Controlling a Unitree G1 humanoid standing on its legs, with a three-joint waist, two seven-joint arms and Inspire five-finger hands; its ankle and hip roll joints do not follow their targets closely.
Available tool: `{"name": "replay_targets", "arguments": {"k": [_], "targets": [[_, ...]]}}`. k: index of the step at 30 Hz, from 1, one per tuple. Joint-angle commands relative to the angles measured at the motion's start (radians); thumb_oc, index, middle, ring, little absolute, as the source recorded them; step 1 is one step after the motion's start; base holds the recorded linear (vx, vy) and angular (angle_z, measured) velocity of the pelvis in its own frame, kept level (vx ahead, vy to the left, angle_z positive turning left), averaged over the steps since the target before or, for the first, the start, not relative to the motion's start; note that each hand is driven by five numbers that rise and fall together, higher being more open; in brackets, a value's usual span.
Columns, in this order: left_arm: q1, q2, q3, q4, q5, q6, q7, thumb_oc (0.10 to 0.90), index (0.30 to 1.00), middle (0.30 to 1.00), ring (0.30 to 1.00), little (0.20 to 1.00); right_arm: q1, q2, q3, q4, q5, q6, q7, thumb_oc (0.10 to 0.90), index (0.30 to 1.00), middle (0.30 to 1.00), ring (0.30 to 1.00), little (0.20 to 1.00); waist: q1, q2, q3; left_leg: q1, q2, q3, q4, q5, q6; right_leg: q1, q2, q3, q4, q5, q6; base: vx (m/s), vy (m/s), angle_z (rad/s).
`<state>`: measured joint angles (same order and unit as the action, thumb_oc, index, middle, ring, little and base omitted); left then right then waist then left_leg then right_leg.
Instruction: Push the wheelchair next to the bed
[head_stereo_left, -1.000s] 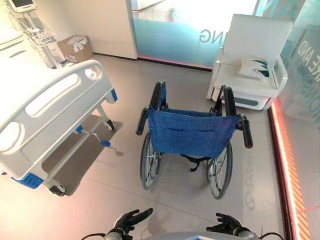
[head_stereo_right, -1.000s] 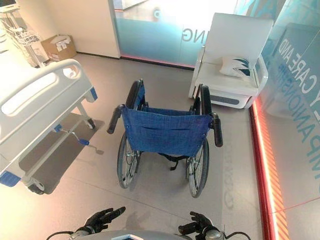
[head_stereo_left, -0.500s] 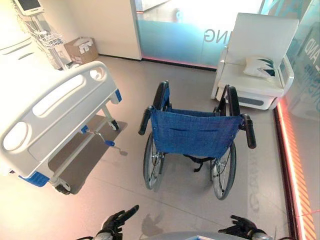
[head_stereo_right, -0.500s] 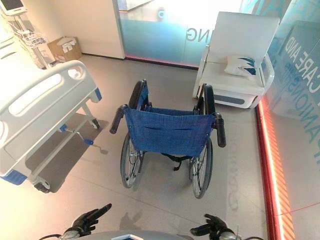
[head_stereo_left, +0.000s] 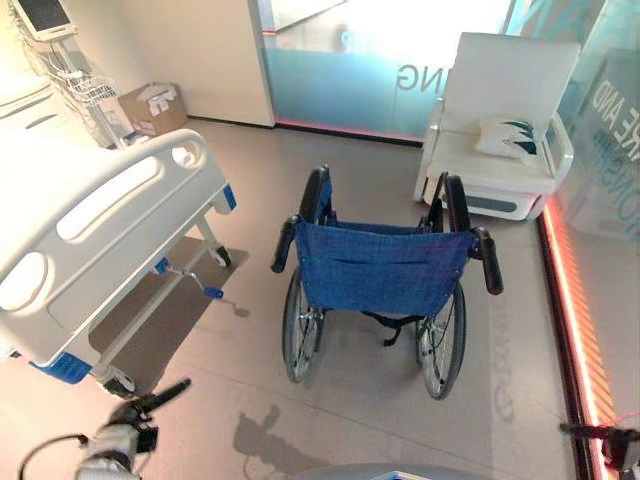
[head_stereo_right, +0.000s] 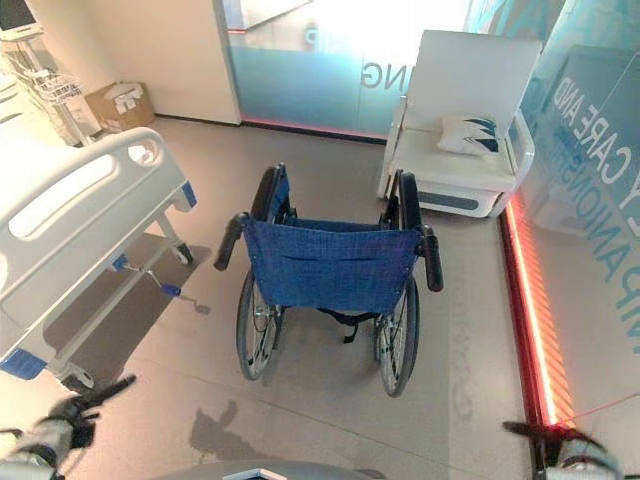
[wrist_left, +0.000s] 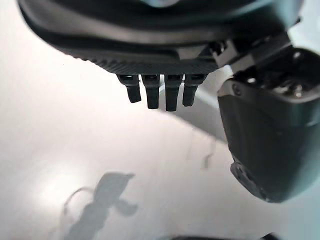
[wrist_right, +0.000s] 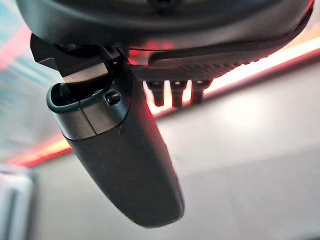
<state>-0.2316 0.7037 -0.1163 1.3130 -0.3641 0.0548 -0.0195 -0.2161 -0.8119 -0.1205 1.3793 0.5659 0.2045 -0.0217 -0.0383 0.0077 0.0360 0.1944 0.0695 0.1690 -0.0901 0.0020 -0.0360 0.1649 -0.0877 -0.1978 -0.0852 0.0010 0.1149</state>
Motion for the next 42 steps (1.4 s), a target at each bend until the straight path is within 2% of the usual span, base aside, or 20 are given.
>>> {"name": "replay_targets", "arguments": {"k": [1, 2, 3, 5, 6, 7, 12, 16, 24, 30, 42], "targets": [[-0.184, 0.109, -0.008, -0.056, -0.076, -0.033, 0.017, 0.8, 0.9, 0.9, 0.9, 0.9, -0.162, -0.088, 0.012, -0.046, 0.13, -0.104, -0.033, 0.8, 0.9, 0.9, 0.9, 0.9, 0.0, -0.009, -0.02, -0.036, -0.053, 0.045, 0.003, -0.031, 0.018, -0.027, 0.038, -0.033, 0.041, -0.011, -0.023, 0.0, 0.0, 0.0], [-0.194, 0.119, -0.01, -0.065, -0.082, -0.037, 0.016, 0.8, 0.9, 0.9, 0.9, 0.9, -0.17, -0.097, 0.016, -0.053, 0.142, -0.107, -0.03, 0.8, 0.9, 0.9, 0.9, 0.9, 0.0, -0.009, -0.02, -0.037, -0.053, 0.044, 0.003, -0.03, 0.018, -0.028, 0.037, -0.033, 0.041, -0.01, -0.023, 0.0, 0.0, 0.0], [-0.243, 0.17, -0.024, -0.113, -0.116, -0.017, 0.003, 0.8, 0.9, 0.9, 0.9, 0.9, -0.214, -0.142, 0.031, -0.076, 0.138, -0.097, -0.004, 0.8, 0.9, 0.9, 0.9, 0.9, 0.002, -0.009, -0.024, -0.042, -0.056, 0.042, 0.003, -0.028, 0.016, -0.031, 0.037, -0.035, 0.04, -0.008, -0.021, 0.0, 0.0, 0.0], [-0.3, 0.217, -0.036, -0.165, -0.147, -0.01, -0.004, 0.8, 0.9, 0.9, 0.9, 0.9, -0.264, -0.187, 0.066, -0.119, 0.129, -0.131, 0.031, 0.8, 0.9, 0.9, 0.9, 0.9, 0.001, -0.012, -0.024, -0.044, -0.056, 0.042, 0.003, -0.025, 0.014, -0.034, 0.035, -0.037, 0.041, -0.006, -0.019, 0.0, 0.0, 0.0], [-0.301, 0.218, -0.036, -0.165, -0.147, -0.01, -0.004, 0.8, 0.9, 0.9, 0.9, 0.9, -0.267, -0.186, 0.067, -0.118, 0.129, -0.132, 0.031, 0.8, 0.9, 0.9, 0.9, 0.9, 0.001, -0.012, -0.025, -0.048, -0.056, 0.043, 0.003, -0.022, 0.013, -0.037, 0.035, -0.037, 0.041, -0.003, -0.02, 0.0, 0.0, 0.0], [-0.36, 0.253, -0.056, -0.222, -0.186, 0.016, 0.003, 0.8, 0.9, 0.9, 0.9, 0.9, -0.326, -0.21, 0.109, -0.195, 0.134, -0.135, 0.013, 0.8, 0.9, 0.9, 0.9, 0.9, -0.002, -0.014, -0.024, -0.051, -0.057, 0.044, 0.003, -0.02, 0.012, -0.041, 0.034, -0.037, 0.043, -0.003, -0.019, 0.0, 0.0, 0.0], [-0.492, 0.301, -0.119, -0.373, -0.222, 0.017, 0.046, 0.8, 0.9, 0.9, 0.9, 0.9, -0.439, -0.233, 0.197, -0.412, 0.187, -0.128, -0.018, 0.8, 0.9, 0.9, 0.9, 0.9, -0.013, -0.013, -0.019, -0.05, -0.059, 0.049, 0.003, -0.022, 0.009, -0.043, 0.032, -0.037, 0.048, -0.009, -0.017, 0.0, 0.008, -0.02], [-0.566, 0.328, -0.153, -0.486, -0.306, 0.035, 0.028, 0.8, 0.9, 0.9, 0.9, 0.9, -0.484, -0.24, 0.229, -0.543, 0.23, -0.126, -0.009, 0.8, 0.9, 0.9, 0.9, 0.9, -0.019, -0.01, -0.021, -0.054, -0.059, 0.056, 0.003, -0.021, 0.008, -0.044, 0.033, -0.035, 0.042, -0.006, -0.018, 0.0, 0.0, 0.0], [-0.596, 0.31, -0.139, -0.686, -0.433, 0.022, -0.098, 0.8, 0.9, 0.9, 0.9, 0.9, -0.473, -0.217, 0.229, -0.792, 0.287, -0.109, 0.012, 0.8, 0.9, 0.9, 0.9, 0.9, -0.023, -0.01, -0.025, -0.057, -0.058, 0.064, 0.003, -0.025, 0.008, -0.043, 0.033, -0.036, 0.034, -0.006, -0.017, 0.0, 0.0, 0.0], [-0.575, 0.312, -0.162, -0.771, -0.365, 0.054, -0.138, 0.8, 0.9, 0.9, 0.9, 0.9, -0.43, -0.193, 0.229, -0.901, 0.356, -0.043, 0.029, 0.8, 0.9, 0.9, 0.9, 0.9, -0.025, -0.011, -0.029, -0.06, -0.059, 0.066, 0.003, -0.025, 0.011, -0.045, 0.033, -0.035, 0.031, -0.003, -0.016, 0.0, 0.0, 0.0], [-0.58, 0.288, -0.264, -0.79, -0.32, 0.088, -0.178, 0.8, 0.9, 0.9, 0.9, 0.9, -0.398, -0.137, 0.307, -0.948, 0.411, 0.06, 0.107, 0.8, 0.9, 0.9, 0.9, 0.9, -0.028, -0.015, -0.028, -0.068, -0.059, 0.072, 0.003, -0.016, 0.01, -0.052, 0.032, -0.042, 0.027, 0.008, -0.012, 0.0, 0.0, 0.0]]}}
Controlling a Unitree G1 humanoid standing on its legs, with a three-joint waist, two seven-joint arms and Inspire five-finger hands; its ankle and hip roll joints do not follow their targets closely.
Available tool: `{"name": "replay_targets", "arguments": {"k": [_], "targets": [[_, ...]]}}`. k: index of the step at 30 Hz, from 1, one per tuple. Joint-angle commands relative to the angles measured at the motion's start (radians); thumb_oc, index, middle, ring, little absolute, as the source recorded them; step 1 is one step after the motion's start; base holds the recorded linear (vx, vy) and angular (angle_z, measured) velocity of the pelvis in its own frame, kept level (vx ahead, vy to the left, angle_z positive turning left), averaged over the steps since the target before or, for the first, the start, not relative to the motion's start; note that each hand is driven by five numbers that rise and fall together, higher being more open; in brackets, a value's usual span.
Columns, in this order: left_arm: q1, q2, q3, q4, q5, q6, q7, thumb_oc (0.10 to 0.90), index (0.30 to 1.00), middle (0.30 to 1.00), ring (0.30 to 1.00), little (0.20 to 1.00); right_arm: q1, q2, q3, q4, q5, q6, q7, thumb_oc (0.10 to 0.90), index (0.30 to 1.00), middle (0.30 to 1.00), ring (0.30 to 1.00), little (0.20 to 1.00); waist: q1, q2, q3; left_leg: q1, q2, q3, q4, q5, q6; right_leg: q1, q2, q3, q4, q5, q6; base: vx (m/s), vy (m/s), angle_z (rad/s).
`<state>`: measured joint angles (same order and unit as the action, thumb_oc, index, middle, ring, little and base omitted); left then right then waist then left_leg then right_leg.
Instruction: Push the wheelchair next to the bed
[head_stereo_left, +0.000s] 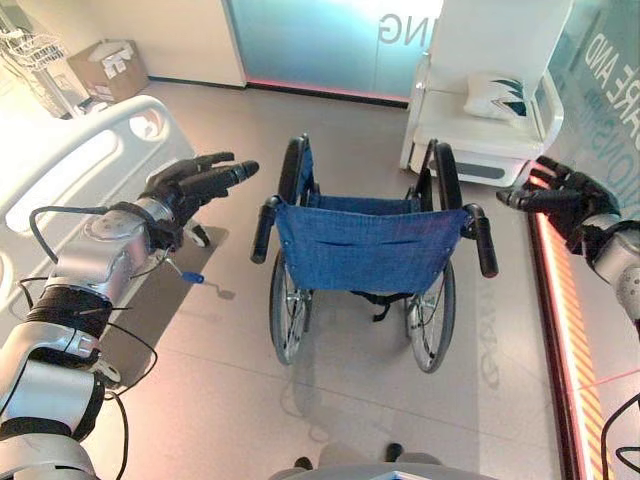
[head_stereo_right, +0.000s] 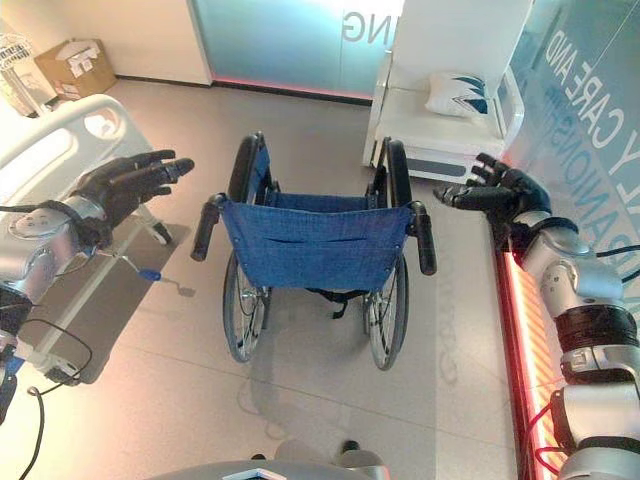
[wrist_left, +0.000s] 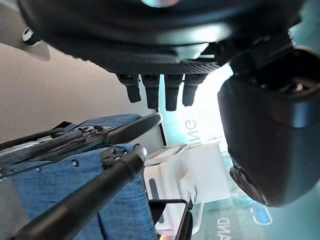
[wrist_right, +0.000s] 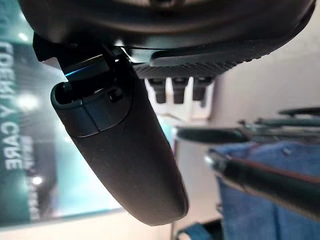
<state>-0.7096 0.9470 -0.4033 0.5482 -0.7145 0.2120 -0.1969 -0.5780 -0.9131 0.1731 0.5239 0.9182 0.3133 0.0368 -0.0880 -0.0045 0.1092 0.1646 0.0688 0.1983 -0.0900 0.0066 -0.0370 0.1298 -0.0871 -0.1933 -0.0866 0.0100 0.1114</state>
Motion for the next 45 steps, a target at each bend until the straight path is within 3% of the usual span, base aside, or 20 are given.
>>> {"name": "replay_targets", "arguments": {"k": [1, 7, 21, 26, 29, 32, 45], "targets": [[-0.096, 0.046, 0.016, -0.034, 0.027, -0.06, -0.009, 0.8, 0.9, 0.9, 0.9, 0.9, -0.022, -0.029, 0.021, -0.104, 0.068, -0.034, 0.065, 0.8, 0.9, 0.9, 0.9, 0.9, 0.021, -0.004, -0.1, -0.038, -0.058, 0.044, 0.003, -0.02, 0.011, -0.017, 0.031, -0.049, 0.028, 0.0, -0.009, 0.0, 0.0, 0.0], [-0.057, 0.041, 0.017, -0.071, 0.026, -0.053, -0.024, 0.8, 0.9, 0.9, 0.9, 0.9, 0.015, 0.008, 0.042, -0.162, 0.116, -0.009, 0.086, 0.8, 0.9, 0.9, 0.9, 0.9, 0.023, -0.006, -0.099, -0.038, -0.056, 0.046, 0.003, -0.015, 0.01, -0.016, 0.031, -0.055, 0.024, 0.004, -0.009, 0.0, 0.0, 0.0], [0.0, 0.01, 0.017, -0.149, 0.054, -0.04, 0.01, 0.8, 0.9, 0.9, 0.9, 0.9, 0.041, 0.052, 0.109, -0.204, 0.045, 0.089, 0.053, 0.8, 0.9, 0.9, 0.9, 0.9, 0.031, -0.011, -0.091, -0.04, -0.055, 0.045, 0.003, -0.006, 0.009, -0.014, 0.032, -0.066, 0.027, 0.003, -0.012, 0.0, 0.0, 0.0], [0.004, -0.008, 0.008, -0.145, 0.062, -0.047, 0.028, 0.8, 0.9, 0.9, 0.9, 0.9, 0.034, 0.078, 0.12, -0.192, 0.07, 0.051, -0.045, 0.8, 0.9, 0.9, 0.9, 0.9, 0.034, -0.01, -0.088, -0.039, -0.055, 0.043, 0.003, -0.006, 0.009, -0.011, 0.033, -0.067, 0.027, 0.002, -0.014, 0.0, 0.0, 0.0], [0.003, -0.026, 0.005, -0.144, 0.058, -0.048, 0.04, 0.8, 0.9, 0.9, 0.9, 0.9, 0.024, 0.117, 0.103, -0.184, 0.101, -0.022, -0.189, 0.8, 0.9, 0.9, 0.9, 0.9, 0.036, -0.006, -0.085, -0.038, -0.054, 0.041, 0.003, -0.006, 0.009, -0.01, 0.036, -0.062, 0.026, 0.002, -0.015, 0.0, 0.0, 0.0], [0.003, -0.055, 0.002, -0.153, 0.056, -0.043, 0.07, 0.8, 0.9, 0.9, 0.9, 0.9, 0.022, 0.171, 0.077, -0.181, 0.143, -0.041, -0.276, 0.8, 0.9, 0.9, 0.9, 0.9, 0.037, -0.001, -0.081, -0.039, -0.055, 0.04, 0.003, -0.008, 0.009, -0.01, 0.036, -0.06, 0.026, 0.001, -0.015, 0.0, 0.0, 0.0], [0.0, -0.113, -0.017, -0.176, 0.065, -0.023, 0.105, 0.8, 0.9, 0.9, 0.9, 0.9, 0.002, 0.246, 0.093, -0.139, 0.123, -0.096, -0.348, 0.8, 0.9, 0.9, 0.9, 0.9, 0.051, 0.004, -0.077, -0.042, -0.057, 0.034, 0.003, -0.007, 0.008, -0.007, 0.031, -0.073, 0.023, 0.004, -0.014, 0.0, 0.0, 0.0]]}}
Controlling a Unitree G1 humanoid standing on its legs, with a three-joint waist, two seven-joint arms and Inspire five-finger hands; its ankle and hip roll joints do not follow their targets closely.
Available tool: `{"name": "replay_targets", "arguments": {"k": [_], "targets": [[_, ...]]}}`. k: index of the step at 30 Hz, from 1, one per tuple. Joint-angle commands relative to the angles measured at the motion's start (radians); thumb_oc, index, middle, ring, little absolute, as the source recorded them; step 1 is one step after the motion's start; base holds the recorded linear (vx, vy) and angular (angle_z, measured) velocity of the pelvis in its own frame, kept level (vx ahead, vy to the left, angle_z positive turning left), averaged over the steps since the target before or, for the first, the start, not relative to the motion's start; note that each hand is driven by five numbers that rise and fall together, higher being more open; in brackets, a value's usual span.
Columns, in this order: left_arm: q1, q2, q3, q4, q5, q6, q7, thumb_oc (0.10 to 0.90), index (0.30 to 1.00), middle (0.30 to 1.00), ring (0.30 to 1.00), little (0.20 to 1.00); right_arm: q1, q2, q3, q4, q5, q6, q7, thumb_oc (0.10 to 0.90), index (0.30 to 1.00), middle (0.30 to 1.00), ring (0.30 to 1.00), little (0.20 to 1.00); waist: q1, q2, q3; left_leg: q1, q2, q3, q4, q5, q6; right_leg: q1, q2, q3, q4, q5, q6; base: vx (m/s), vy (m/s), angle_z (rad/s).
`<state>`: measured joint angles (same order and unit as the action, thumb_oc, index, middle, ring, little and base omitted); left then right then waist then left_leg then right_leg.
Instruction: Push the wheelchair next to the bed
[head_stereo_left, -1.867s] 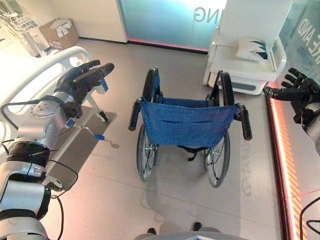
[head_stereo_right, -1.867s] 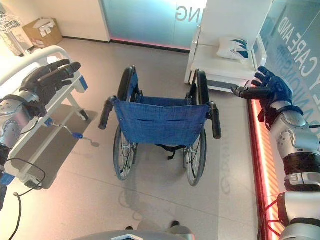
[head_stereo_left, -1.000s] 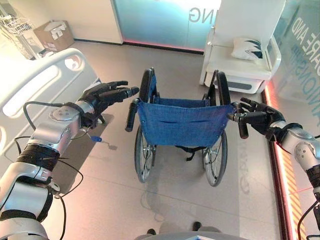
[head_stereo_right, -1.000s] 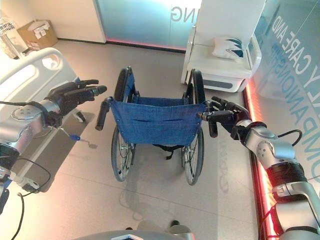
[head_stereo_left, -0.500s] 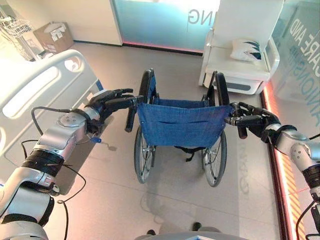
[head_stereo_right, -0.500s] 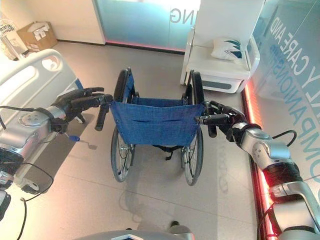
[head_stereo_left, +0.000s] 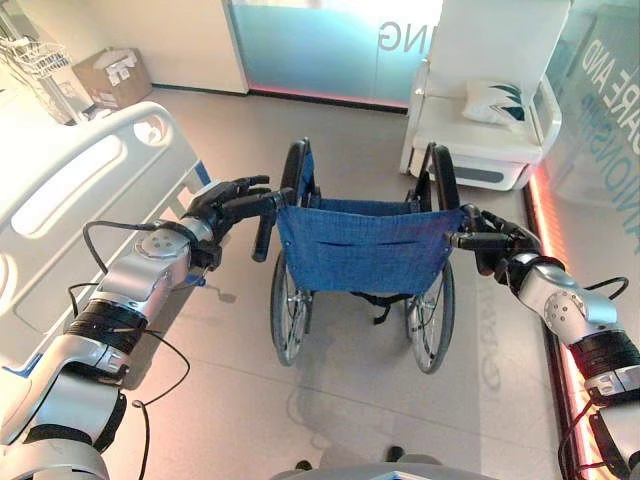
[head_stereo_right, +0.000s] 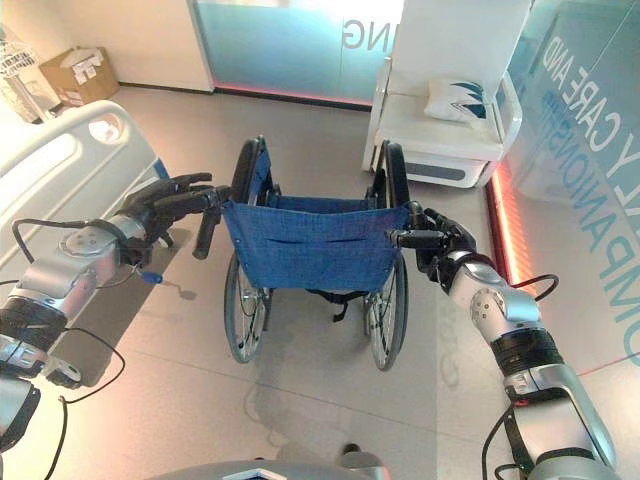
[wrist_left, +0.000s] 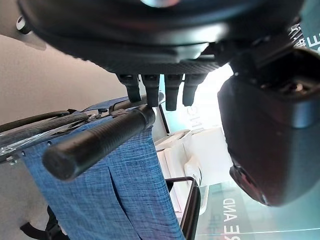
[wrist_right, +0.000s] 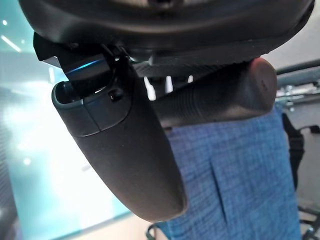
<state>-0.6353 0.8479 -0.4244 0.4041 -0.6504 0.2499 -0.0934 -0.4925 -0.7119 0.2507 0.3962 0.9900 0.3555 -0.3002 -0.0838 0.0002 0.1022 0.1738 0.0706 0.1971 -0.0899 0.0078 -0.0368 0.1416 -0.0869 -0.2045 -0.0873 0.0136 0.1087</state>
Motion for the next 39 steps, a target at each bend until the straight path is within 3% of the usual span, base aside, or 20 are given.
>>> {"name": "replay_targets", "arguments": {"k": [1, 8, 27, 37, 39], "targets": [[-0.073, -0.019, 0.002, -0.028, 0.004, -0.063, 0.001, 0.8, 0.9, 0.9, 0.9, 0.9, -0.087, 0.051, 0.015, -0.004, 0.039, -0.149, -0.012, 0.8, 0.9, 0.9, 0.9, 0.9, 0.048, -0.001, -0.069, -0.051, -0.059, 0.035, 0.003, -0.008, 0.007, -0.018, 0.031, -0.063, 0.024, 0.001, -0.011, 0.0, 0.0, 0.0], [-0.056, -0.022, 0.015, -0.03, 0.012, -0.059, 0.0, 0.8, 0.9, 0.9, 0.9, 0.9, -0.085, 0.049, 0.019, -0.023, 0.018, -0.143, 0.013, 0.8, 0.9, 0.9, 0.9, 0.9, 0.051, -0.001, -0.067, -0.051, -0.06, 0.032, 0.003, -0.007, 0.008, -0.019, 0.03, -0.065, 0.026, -0.001, -0.011, 0.0, 0.0, 0.0], [-0.008, 0.023, 0.089, -0.039, -0.001, -0.053, 0.028, 0.8, 0.9, 0.9, 0.9, 0.9, -0.017, -0.108, -0.01, -0.052, -0.044, 0.052, 0.248, 0.8, 0.9, 0.9, 0.9, 0.9, 0.037, -0.017, -0.057, -0.054, -0.061, 0.024, 0.003, -0.003, 0.007, -0.028, 0.032, -0.065, 0.054, -0.014, -0.011, 0.0, 0.0, 0.0], [0.014, 0.023, 0.126, -0.028, -0.065, -0.049, 0.012, 0.8, 0.9, 0.9, 0.9, 0.9, -0.014, -0.164, -0.041, -0.093, -0.027, 0.03, 0.3, 0.8, 0.9, 0.9, 0.9, 0.9, 0.03, -0.019, -0.055, -0.052, -0.06, 0.026, 0.003, -0.006, 0.005, -0.026, 0.032, -0.065, 0.055, -0.015, -0.008, 0.0, 0.0, 0.0], [0.017, 0.018, 0.129, -0.031, -0.064, -0.048, 0.014, 0.8, 0.9, 0.9, 0.9, 0.9, -0.012, -0.159, -0.046, -0.102, -0.024, 0.019, 0.29, 0.631, 0.646, 0.646, 0.646, 0.646, 0.03, -0.019, -0.055, -0.052, -0.06, 0.026, 0.003, -0.006, 0.005, -0.026, 0.032, -0.063, 0.054, -0.015, -0.008, 0.0, 0.0, 0.0]]}}
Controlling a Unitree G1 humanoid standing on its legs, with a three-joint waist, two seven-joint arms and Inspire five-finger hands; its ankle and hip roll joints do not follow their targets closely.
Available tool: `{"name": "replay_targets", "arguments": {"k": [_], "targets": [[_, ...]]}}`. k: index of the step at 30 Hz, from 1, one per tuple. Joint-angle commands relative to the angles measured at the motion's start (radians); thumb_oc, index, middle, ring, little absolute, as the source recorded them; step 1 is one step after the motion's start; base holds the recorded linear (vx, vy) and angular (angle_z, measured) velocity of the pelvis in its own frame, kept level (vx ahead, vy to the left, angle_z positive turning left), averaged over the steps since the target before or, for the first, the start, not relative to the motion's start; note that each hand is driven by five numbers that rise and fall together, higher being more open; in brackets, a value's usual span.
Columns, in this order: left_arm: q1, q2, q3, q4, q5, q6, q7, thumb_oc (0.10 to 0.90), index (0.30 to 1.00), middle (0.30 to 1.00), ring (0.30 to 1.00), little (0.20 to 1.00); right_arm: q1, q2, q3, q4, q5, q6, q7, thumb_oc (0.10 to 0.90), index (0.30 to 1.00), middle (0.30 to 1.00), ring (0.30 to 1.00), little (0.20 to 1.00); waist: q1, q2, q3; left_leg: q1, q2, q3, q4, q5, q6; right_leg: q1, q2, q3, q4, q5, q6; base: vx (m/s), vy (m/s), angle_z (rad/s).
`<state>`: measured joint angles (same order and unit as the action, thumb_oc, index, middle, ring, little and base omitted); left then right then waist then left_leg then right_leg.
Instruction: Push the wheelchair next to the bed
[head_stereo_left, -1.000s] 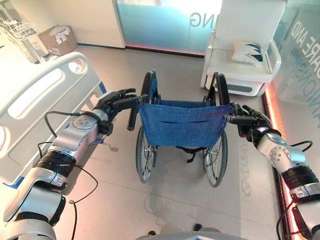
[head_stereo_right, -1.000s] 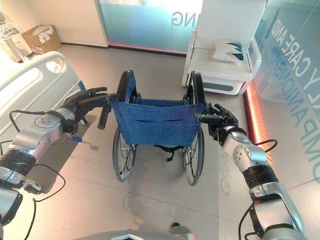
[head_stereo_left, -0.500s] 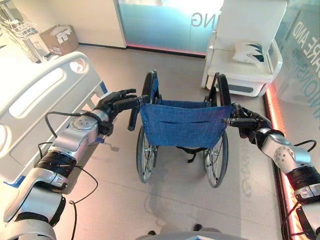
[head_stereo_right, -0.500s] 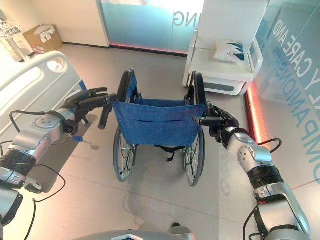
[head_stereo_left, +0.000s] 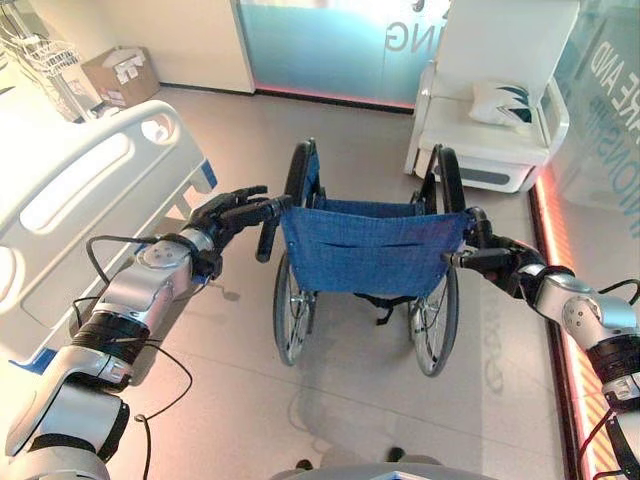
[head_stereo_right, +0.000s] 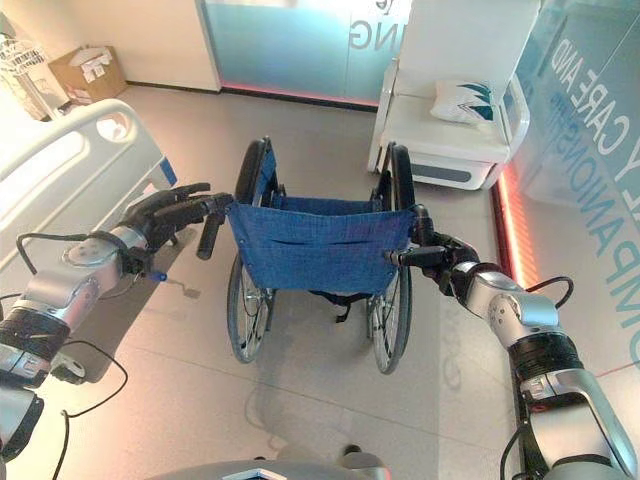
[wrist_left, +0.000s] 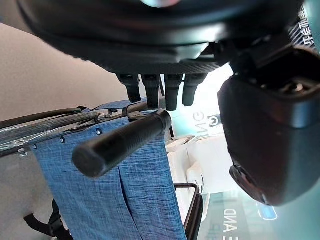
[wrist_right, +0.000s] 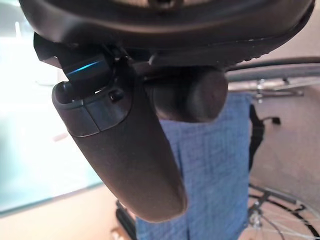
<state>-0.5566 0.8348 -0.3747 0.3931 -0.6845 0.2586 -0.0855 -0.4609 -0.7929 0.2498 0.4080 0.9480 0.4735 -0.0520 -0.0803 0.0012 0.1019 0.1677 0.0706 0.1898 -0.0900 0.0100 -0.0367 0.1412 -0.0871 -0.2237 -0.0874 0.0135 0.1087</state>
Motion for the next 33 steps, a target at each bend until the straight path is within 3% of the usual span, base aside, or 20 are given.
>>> {"name": "replay_targets", "arguments": {"k": [1, 5, 6, 7, 17, 29, 33], "targets": [[-0.06, 0.028, 0.079, -0.017, -0.027, -0.059, 0.006, 0.8, 0.9, 0.9, 0.9, 0.9, -0.042, -0.075, -0.049, -0.117, 0.021, -0.111, 0.035, 0.577, 0.566, 0.566, 0.566, 0.566, 0.025, -0.019, -0.056, -0.046, -0.059, 0.035, 0.003, -0.008, 0.005, -0.025, 0.033, -0.043, 0.053, -0.015, -0.008, 0.0, 0.0, 0.0], [-0.054, 0.018, 0.082, -0.018, -0.014, -0.056, 0.011, 0.8, 0.9, 0.9, 0.9, 0.9, -0.026, -0.052, -0.069, -0.132, 0.012, -0.137, 0.001, 0.51, 0.465, 0.465, 0.465, 0.465, 0.023, -0.016, -0.058, -0.047, -0.058, 0.037, 0.003, -0.008, 0.005, -0.026, 0.034, -0.041, 0.047, -0.013, -0.008, 0.0, 0.0, 0.0], [-0.048, 0.014, 0.087, -0.021, -0.009, -0.055, 0.013, 0.8, 0.9, 0.9, 0.9, 0.9, -0.017, -0.04, -0.076, -0.14, 0.012, -0.15, -0.016, 0.427, 0.34, 0.34, 0.34, 0.34, 0.023, -0.015, -0.057, -0.046, -0.057, 0.038, 0.003, -0.008, 0.005, -0.025, 0.035, -0.04, 0.046, -0.013, -0.008, 0.0, 0.0, 0.0], [-0.046, 0.012, 0.089, -0.021, -0.008, -0.055, 0.016, 0.8, 0.9, 0.9, 0.9, 0.9, -0.01, -0.032, -0.082, -0.144, 0.01, -0.162, -0.026, 0.4, 0.3, 0.3, 0.3, 0.3, 0.023, -0.014, -0.057, -0.046, -0.057, 0.039, 0.003, -0.009, 0.005, -0.024, 0.035, -0.04, 0.045, -0.013, -0.008, 0.0, 0.0, 0.0], [-0.029, -0.003, 0.103, -0.038, -0.004, -0.057, 0.049, 0.8, 0.9, 0.9, 0.9, 0.9, 0.034, 0.033, -0.113, -0.211, -0.037, -0.224, -0.138, 0.4, 0.3, 0.3, 0.3, 0.3, 0.019, -0.004, -0.045, -0.05, -0.056, 0.044, 0.003, -0.006, 0.005, -0.028, 0.035, -0.037, 0.047, -0.016, -0.01, 0.0, 0.0, 0.0], [-0.003, -0.026, 0.114, -0.071, -0.048, -0.044, 0.053, 0.8, 0.9, 0.9, 0.9, 0.9, 0.072, 0.058, -0.117, -0.226, -0.062, -0.225, -0.138, 0.4, 0.3, 0.3, 0.3, 0.3, 0.017, -0.002, -0.038, -0.046, -0.056, 0.05, 0.003, -0.007, 0.008, -0.028, 0.033, -0.042, 0.052, -0.017, -0.009, 0.0, 0.0, 0.0], [0.001, -0.036, 0.115, -0.076, -0.111, -0.012, 0.067, 0.8, 0.9, 0.9, 0.9, 0.9, 0.073, 0.061, -0.113, -0.226, -0.059, -0.228, -0.132, 0.4, 0.3, 0.3, 0.3, 0.3, 0.017, -0.003, -0.037, -0.046, -0.058, 0.049, 0.003, -0.006, 0.008, -0.029, 0.034, -0.042, 0.053, -0.017, -0.009, 0.0, 0.0, 0.0]]}}
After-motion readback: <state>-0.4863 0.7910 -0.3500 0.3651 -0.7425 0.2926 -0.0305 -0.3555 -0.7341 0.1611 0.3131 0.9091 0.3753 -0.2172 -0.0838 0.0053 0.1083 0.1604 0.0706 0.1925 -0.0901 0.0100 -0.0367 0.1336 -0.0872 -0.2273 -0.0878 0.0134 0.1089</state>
